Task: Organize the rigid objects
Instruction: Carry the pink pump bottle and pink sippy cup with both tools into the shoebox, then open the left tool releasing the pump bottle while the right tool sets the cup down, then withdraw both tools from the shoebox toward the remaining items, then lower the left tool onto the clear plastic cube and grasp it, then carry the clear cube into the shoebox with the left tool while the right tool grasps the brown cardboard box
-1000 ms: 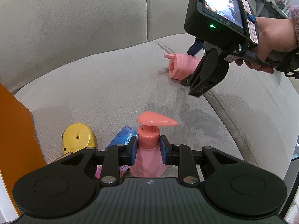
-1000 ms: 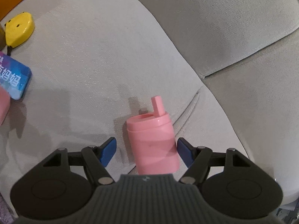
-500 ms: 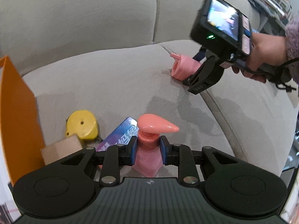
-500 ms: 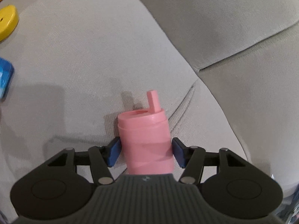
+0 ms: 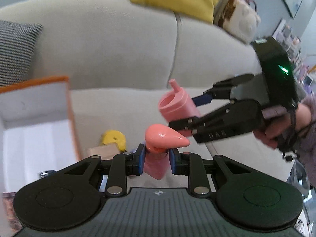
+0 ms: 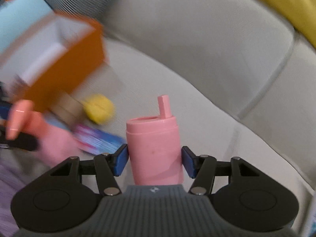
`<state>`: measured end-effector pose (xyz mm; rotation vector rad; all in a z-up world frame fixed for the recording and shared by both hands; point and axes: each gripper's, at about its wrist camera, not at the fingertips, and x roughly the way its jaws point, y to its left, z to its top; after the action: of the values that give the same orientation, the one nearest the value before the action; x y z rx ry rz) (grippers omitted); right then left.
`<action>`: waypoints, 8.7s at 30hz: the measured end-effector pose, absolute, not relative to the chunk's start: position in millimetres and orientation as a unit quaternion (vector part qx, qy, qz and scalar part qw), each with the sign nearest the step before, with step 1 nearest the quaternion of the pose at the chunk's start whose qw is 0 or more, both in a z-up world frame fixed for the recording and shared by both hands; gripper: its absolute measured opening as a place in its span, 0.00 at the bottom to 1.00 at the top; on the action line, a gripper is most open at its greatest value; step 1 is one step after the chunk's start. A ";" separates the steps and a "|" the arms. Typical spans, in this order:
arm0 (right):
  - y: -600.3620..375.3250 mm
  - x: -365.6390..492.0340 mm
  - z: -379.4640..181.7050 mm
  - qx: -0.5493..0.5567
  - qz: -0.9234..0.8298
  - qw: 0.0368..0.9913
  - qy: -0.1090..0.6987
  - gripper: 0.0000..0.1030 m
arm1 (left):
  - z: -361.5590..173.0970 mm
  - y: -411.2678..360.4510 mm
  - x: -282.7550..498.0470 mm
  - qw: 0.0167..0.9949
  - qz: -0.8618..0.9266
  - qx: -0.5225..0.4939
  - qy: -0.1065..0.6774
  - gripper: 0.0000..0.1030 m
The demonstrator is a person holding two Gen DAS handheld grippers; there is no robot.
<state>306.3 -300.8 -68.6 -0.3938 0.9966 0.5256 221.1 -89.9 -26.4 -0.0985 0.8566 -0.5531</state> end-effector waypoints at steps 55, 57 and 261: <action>-8.7 332.8 -166.3 -0.218 0.386 0.757 0.480 0.57 | -103.2 72.0 303.3 0.825 -0.122 0.121 0.539 0.37; -8.0 333.9 -168.3 -0.222 0.387 0.756 0.479 0.57 | -101.2 72.0 302.7 0.824 -0.123 0.129 0.537 0.42; -140.9 360.9 -157.3 -0.324 0.394 0.691 0.512 0.62 | -133.2 -70.1 302.1 0.657 -0.412 0.436 0.457 0.73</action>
<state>360.9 -140.9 -157.3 -0.7245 1.1442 0.8800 302.1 -70.1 -133.2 0.9868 1.0363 -0.9334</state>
